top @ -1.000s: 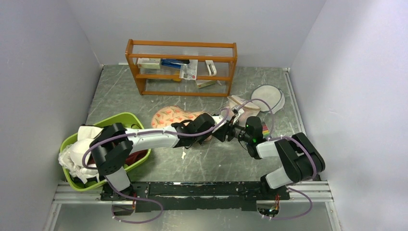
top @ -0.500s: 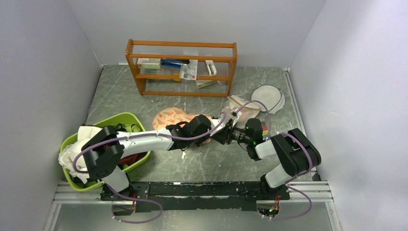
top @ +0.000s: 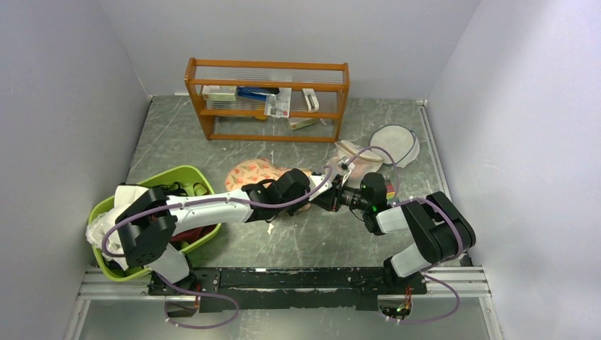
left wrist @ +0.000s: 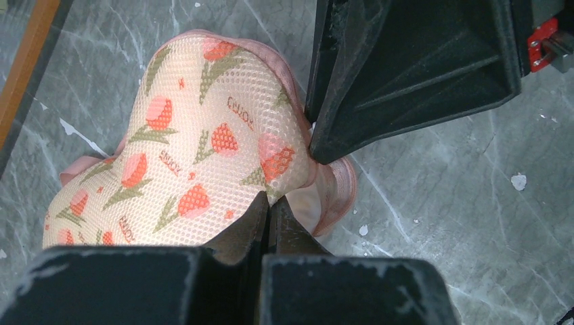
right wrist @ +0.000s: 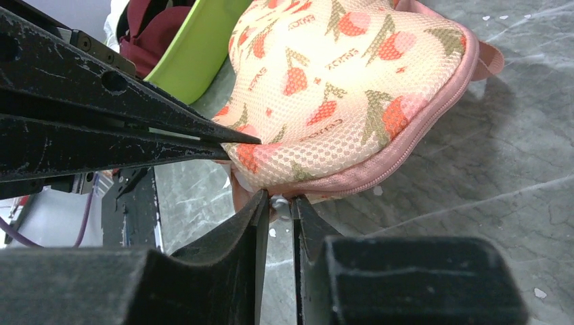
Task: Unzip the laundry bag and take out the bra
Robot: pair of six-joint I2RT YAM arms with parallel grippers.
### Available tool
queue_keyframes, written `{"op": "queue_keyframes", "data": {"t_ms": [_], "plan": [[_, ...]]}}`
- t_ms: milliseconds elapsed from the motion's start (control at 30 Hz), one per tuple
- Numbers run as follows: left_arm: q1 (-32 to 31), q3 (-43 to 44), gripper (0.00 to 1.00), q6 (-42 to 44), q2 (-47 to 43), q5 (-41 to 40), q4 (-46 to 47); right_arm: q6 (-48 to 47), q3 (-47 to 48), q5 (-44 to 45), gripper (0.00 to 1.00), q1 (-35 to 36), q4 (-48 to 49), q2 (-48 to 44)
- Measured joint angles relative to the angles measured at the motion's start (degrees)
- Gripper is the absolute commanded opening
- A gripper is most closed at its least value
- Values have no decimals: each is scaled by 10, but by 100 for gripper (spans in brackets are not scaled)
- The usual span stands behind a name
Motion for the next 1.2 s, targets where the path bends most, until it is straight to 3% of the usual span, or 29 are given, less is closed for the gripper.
{"op": "queue_keyframes", "data": {"t_ms": [233, 467, 700, 1000, 1200], "plan": [[0, 0, 7, 2, -8, -2, -1, 7, -4, 5, 22, 1, -2, -20], [0, 0, 7, 3, -15, -3, -1, 7, -5, 9, 6, 2, -5, -32], [-2, -1, 7, 3, -21, -6, -1, 6, -9, 14, 3, 2, -20, -49], [-4, -6, 7, 3, -33, -10, 0, -5, -9, 12, 18, 3, -47, -74], [-7, -10, 7, 4, -36, -11, 0, 0, -9, 2, 12, 3, -46, -72]]}}
